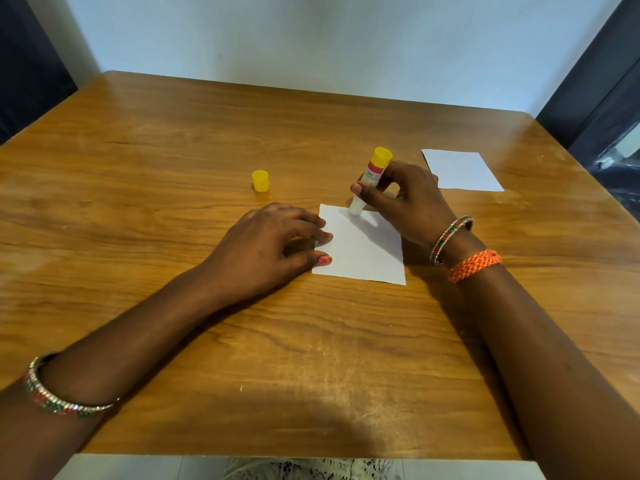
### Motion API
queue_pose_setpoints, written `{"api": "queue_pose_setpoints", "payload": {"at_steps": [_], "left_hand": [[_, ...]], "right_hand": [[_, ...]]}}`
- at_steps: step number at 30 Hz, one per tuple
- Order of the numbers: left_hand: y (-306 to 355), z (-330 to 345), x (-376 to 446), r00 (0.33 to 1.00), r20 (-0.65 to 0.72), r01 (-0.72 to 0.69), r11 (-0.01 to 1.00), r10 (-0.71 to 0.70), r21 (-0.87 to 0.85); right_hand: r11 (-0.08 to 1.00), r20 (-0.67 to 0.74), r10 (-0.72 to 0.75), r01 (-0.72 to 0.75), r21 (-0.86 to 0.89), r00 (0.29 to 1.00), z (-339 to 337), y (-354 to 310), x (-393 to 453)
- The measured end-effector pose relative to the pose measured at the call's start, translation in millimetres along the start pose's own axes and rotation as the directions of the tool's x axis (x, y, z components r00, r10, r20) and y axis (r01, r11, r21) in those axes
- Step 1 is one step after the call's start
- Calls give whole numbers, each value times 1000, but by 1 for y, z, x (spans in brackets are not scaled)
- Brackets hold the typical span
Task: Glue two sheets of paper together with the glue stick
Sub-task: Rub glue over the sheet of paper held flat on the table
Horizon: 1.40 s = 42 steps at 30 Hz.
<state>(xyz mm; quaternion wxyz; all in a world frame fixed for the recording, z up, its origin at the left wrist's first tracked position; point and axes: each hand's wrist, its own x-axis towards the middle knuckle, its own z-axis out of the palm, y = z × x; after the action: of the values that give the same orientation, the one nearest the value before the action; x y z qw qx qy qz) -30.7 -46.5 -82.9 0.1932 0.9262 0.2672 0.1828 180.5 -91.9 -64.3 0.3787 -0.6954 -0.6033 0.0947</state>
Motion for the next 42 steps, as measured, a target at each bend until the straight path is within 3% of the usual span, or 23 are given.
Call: {"api": "queue_pose_setpoints", "payload": {"at_steps": [31, 42], "left_hand": [[0, 1, 1, 1000, 0, 29, 998, -29, -52], [-2, 1, 2, 1000, -5, 8, 999, -9, -37]], "right_hand": [[996, -90, 53, -59, -67, 995, -31, 16, -22], [985, -139, 20, -43, -166, 990, -30, 25, -20]]}}
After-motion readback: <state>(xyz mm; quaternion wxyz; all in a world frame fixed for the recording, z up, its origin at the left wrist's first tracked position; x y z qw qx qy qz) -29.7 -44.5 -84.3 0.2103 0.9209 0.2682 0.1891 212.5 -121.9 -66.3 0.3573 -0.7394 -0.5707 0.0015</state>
